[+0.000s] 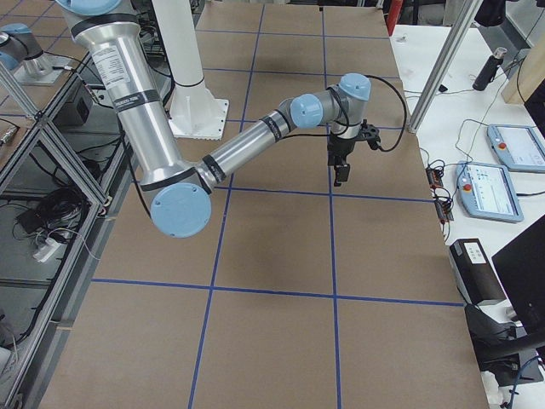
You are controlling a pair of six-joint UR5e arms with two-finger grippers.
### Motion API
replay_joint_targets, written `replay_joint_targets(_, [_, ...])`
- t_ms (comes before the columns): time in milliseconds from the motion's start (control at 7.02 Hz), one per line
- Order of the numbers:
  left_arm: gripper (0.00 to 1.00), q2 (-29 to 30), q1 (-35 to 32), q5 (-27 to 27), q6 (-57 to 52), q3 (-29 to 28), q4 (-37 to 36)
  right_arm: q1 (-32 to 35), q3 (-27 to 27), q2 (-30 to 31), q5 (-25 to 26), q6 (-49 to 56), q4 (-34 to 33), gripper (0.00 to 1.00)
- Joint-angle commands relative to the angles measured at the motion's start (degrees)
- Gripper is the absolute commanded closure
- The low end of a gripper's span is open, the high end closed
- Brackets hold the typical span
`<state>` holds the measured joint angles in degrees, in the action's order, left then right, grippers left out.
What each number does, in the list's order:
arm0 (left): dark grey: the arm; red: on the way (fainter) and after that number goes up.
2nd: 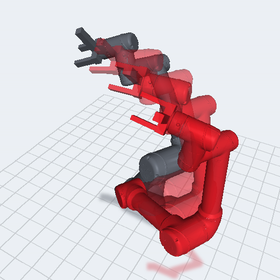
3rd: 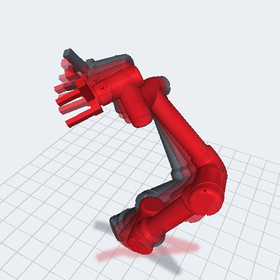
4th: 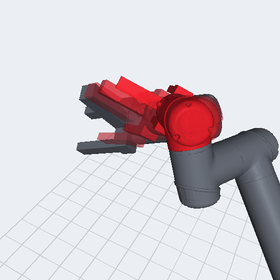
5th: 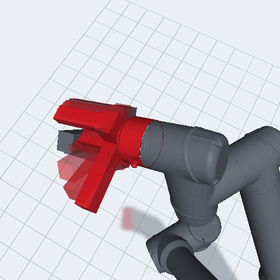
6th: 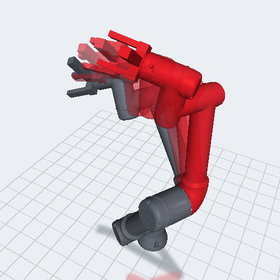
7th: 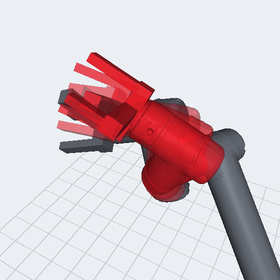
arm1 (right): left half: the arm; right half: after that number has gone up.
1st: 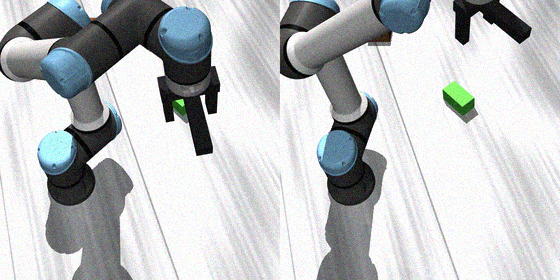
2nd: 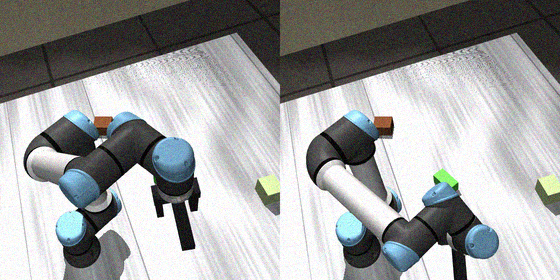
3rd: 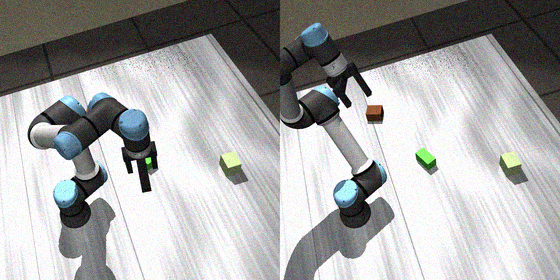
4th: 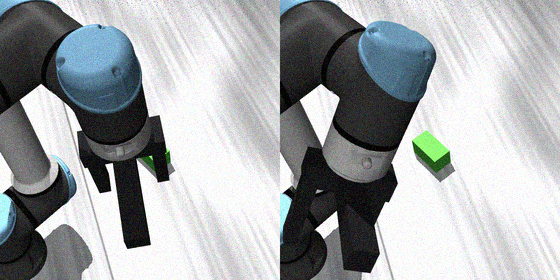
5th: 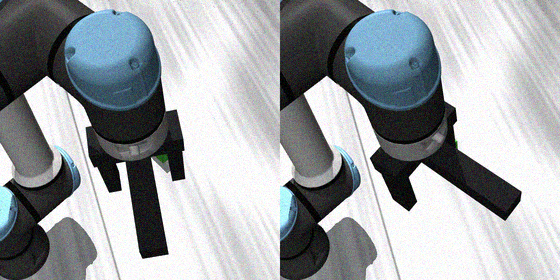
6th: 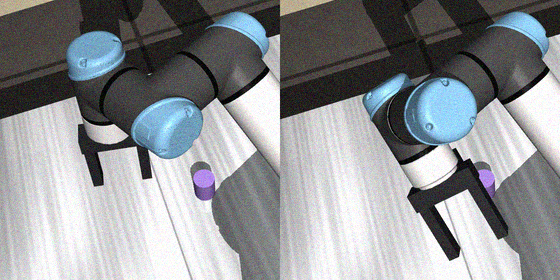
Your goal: Fold towel twice with both arms
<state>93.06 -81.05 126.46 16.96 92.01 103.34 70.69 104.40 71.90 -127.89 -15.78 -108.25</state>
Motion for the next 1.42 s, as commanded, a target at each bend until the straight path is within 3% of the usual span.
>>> replay_joint_targets(0, [0.00, -3.84, -3.58, 0.72, -0.26, 0.89, 3.16, 6.63, -2.00, 5.60, -2.20, 2.43, 2.86, 0.00])
replay_joint_targets(427, [0.00, -5.34, -4.47, 2.03, -0.17, 0.72, 9.99, 10.25, -3.06, 15.80, -1.93, 5.59, 13.56, 0.00])
replay_joint_targets(854, [0.00, -7.36, -4.47, 2.39, -0.26, 0.10, 10.65, 11.13, -3.23, 17.22, -2.10, 5.50, 13.50, 0.00])
replay_joint_targets(1139, [0.00, -7.37, -4.21, 5.44, -0.35, 3.67, 6.63, 12.44, -3.23, 17.66, -2.54, 5.76, 13.32, 0.00])
replay_joint_targets(1281, [0.00, -8.06, -3.68, 5.98, -4.18, 9.53, -3.40, 12.80, -3.15, 17.75, -2.63, 5.76, 12.98, 0.00])
